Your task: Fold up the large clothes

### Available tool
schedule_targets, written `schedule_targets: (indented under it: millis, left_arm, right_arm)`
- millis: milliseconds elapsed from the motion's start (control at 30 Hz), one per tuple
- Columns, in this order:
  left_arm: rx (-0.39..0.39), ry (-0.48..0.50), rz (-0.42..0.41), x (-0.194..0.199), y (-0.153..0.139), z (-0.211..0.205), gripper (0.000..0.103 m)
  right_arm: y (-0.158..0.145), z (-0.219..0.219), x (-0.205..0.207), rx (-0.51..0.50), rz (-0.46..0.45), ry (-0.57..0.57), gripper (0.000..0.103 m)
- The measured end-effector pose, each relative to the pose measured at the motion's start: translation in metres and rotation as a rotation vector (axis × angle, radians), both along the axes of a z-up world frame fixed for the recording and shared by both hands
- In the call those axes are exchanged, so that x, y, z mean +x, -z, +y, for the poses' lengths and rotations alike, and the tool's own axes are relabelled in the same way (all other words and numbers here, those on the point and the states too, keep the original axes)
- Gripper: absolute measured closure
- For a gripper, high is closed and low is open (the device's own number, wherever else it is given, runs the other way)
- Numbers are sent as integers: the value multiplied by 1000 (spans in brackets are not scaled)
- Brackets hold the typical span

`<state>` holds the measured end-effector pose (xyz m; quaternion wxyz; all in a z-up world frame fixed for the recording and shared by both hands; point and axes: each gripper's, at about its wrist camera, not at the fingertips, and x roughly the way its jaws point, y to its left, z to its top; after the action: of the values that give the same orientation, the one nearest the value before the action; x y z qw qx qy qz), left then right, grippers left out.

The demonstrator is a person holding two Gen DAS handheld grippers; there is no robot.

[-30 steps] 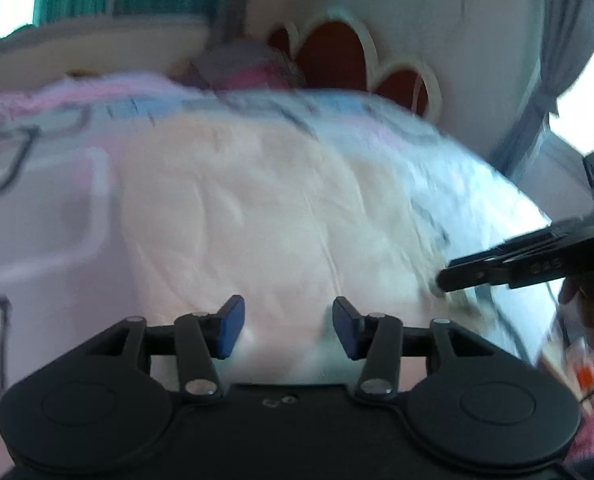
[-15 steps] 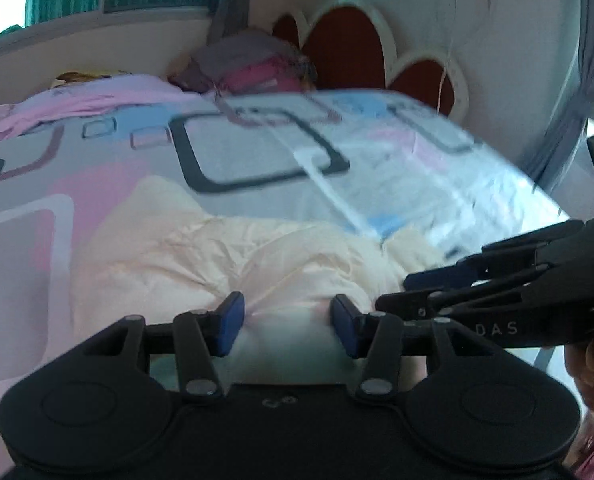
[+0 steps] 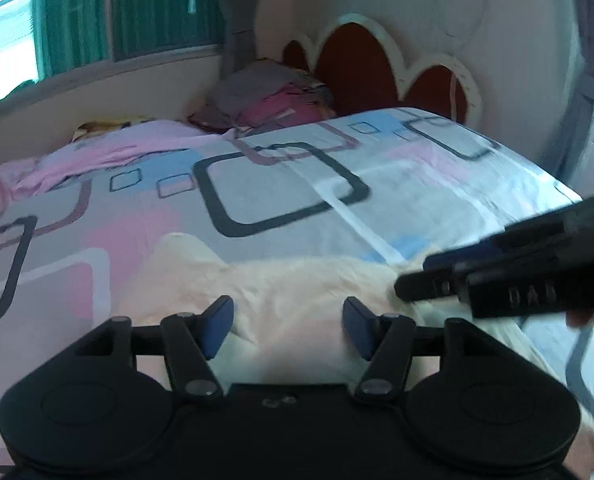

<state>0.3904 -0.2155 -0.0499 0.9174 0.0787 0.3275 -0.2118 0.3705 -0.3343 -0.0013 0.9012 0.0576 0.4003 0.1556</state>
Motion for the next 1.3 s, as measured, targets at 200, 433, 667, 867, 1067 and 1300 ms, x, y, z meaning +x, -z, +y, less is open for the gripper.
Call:
schedule_targets:
  millis: [200,433,667,867,1067,1300]
  left_arm:
    - [-35,-100,38,34,-1,21,51]
    - [-34,-69,192,65,28,26,50]
    - [6,-50,173,57,28,23,50]
    - [-81,14,54,-14,-18,45,48]
    - [-109,62,99,-104,-21,55,51]
    - [-47,87,182,-133,9,45,51]
  right_arm:
    - [8,13,32,32,41,-14,71]
    - [46,29,54,-69,146,-11,71]
    - [45,17,44,-32,147,28,71]
    - [-12,5,-25,-7,30,-38,71]
    - [-20,9,-98,-51,53,-114,71]
    - [21,15,-126,-103,146,-121,71]
